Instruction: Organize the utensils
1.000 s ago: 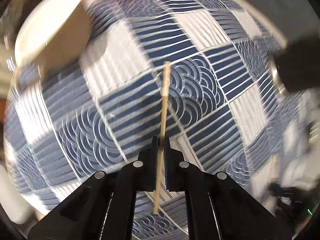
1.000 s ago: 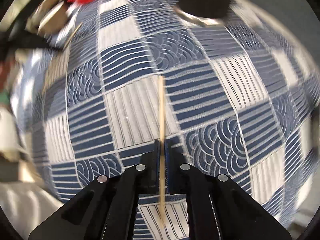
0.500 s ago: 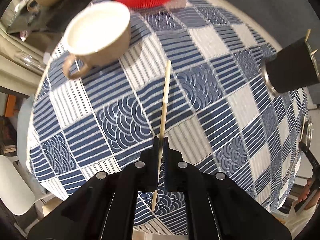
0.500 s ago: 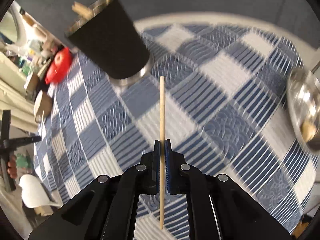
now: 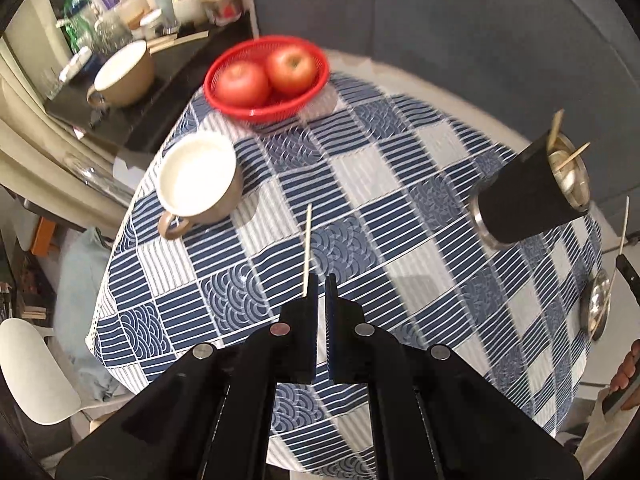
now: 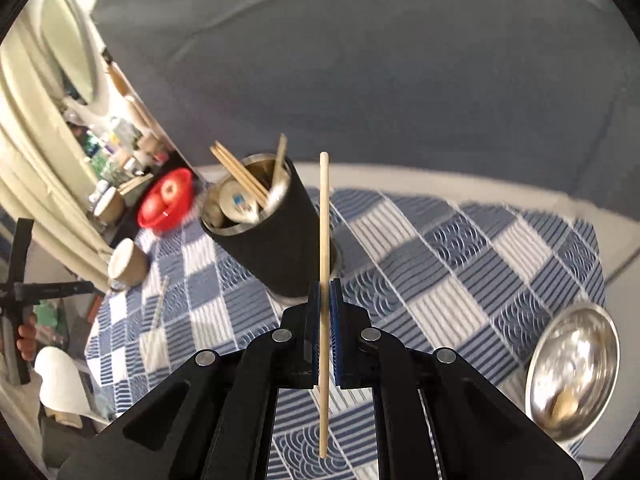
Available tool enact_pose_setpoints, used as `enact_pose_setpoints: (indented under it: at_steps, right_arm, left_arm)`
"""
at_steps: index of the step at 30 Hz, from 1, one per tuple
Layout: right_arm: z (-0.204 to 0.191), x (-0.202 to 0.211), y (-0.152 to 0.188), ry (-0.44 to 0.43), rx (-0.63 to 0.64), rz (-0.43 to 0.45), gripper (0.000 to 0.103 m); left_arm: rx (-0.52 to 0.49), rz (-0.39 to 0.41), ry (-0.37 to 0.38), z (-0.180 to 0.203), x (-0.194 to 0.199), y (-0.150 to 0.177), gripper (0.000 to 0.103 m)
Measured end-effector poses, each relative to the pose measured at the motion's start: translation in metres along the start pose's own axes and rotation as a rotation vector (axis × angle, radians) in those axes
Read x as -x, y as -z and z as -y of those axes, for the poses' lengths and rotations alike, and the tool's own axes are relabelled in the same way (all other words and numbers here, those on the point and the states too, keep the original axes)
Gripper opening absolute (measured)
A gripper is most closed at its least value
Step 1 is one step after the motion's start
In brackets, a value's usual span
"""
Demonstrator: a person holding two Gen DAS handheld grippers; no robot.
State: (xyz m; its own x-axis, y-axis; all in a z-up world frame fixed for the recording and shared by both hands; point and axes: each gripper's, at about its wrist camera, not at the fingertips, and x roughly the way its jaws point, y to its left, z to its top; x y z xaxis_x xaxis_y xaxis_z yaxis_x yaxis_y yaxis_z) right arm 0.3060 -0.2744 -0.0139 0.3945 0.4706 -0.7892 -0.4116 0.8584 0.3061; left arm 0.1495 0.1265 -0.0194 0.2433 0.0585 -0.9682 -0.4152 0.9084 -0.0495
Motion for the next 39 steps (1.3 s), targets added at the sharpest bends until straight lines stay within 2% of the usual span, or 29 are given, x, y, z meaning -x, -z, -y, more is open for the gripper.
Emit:
enact_pose_setpoints:
  at_steps: [5, 10, 14, 26, 28, 29, 33, 39]
  right_arm:
    - [-0.008, 0.014, -0.015, -0.034, 0.047, 0.05, 0.005]
    - [-0.015, 0.026, -0.022, -0.064, 0.059, 0.101, 0.005]
    - [-0.02, 0.031, -0.024, -0.087, 0.058, 0.14, 0.005]
    - [-0.037, 0.048, -0.049, -0.068, 0.116, 0.167, 0.005]
    - [-0.04, 0.052, -0.055, -0.107, 0.107, 0.177, 0.005]
    - [-0.04, 0.054, -0.059, -0.156, 0.091, 0.18, 0.005]
    - [-0.045, 0.064, -0.068, -0.242, 0.074, 0.211, 0.005]
    - [-0.049, 0.07, -0.07, -0.279, 0.081, 0.234, 0.005]
  left_arm:
    - [-0.026, 0.061, 0.02, 0.024, 0.025, 0.0, 0.003]
    - [-0.051, 0.077, -0.021, 0.03, 0.027, 0.001, 0.006]
    - [-0.059, 0.064, -0.024, 0.024, 0.014, 0.002, 0.032]
    - [0.028, -0.107, 0.028, -0.006, -0.087, 0.015, 0.035]
    - [0.051, -0.142, 0.052, -0.009, -0.104, 0.02, 0.035]
    - [0.06, -0.156, 0.062, -0.01, -0.111, 0.022, 0.035]
    - [0.081, -0.191, 0.056, -0.011, -0.133, 0.028, 0.039]
    - [0.07, -0.229, 0.023, -0.007, -0.157, 0.034, 0.04]
